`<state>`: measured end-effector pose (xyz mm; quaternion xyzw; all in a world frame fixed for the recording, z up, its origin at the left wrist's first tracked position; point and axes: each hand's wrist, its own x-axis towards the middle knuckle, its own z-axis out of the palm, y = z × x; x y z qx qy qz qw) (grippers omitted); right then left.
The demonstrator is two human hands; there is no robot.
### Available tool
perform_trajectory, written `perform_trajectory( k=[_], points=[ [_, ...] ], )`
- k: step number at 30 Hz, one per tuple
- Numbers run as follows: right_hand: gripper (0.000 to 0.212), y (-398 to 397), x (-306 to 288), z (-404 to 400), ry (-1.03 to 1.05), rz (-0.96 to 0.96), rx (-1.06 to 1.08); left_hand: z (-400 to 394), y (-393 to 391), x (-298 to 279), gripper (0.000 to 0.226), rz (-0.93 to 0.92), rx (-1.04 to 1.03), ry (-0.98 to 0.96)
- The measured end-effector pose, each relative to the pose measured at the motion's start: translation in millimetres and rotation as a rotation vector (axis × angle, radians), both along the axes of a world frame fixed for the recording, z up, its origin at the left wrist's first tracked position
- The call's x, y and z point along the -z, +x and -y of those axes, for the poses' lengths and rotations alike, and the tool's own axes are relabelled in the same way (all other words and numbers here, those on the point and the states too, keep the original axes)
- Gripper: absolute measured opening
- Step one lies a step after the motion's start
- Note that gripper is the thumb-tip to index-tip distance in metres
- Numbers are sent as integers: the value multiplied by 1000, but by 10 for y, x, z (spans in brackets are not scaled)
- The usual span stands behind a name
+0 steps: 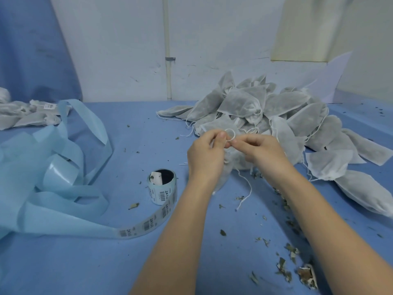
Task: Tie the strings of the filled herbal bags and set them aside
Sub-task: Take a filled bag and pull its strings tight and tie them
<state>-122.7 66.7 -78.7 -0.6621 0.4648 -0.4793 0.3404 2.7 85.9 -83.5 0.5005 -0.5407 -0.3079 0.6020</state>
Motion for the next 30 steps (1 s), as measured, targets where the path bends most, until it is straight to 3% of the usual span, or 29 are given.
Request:
perform_trajectory(
  k=[2, 6, 8, 10, 15, 20, 30],
  points=[
    [8, -14, -21, 2, 75, 90, -22, -2, 1, 7, 21, 51, 30, -18],
    [30, -33, -53, 6, 208, 263, -47, 10, -15, 35, 17, 299, -45, -175],
    [17, -23, -64, 16, 281, 350, -52, 34, -32, 71, 17, 414, -140, -238],
    [18, -9, -79, 23, 354, 465, -69, 50, -51, 113, 18, 452, -209, -252],
    [7, 55, -55, -27, 244, 367, 18, 63, -80, 168, 18, 435, -260, -237],
    [12, 61, -66, -35, 264, 398, 56, 46, -118, 160, 15, 298, -233, -197],
    [13, 117, -66, -27, 704, 865, -290, 42, -160, 62, 14, 95, -131, 20]
  ],
)
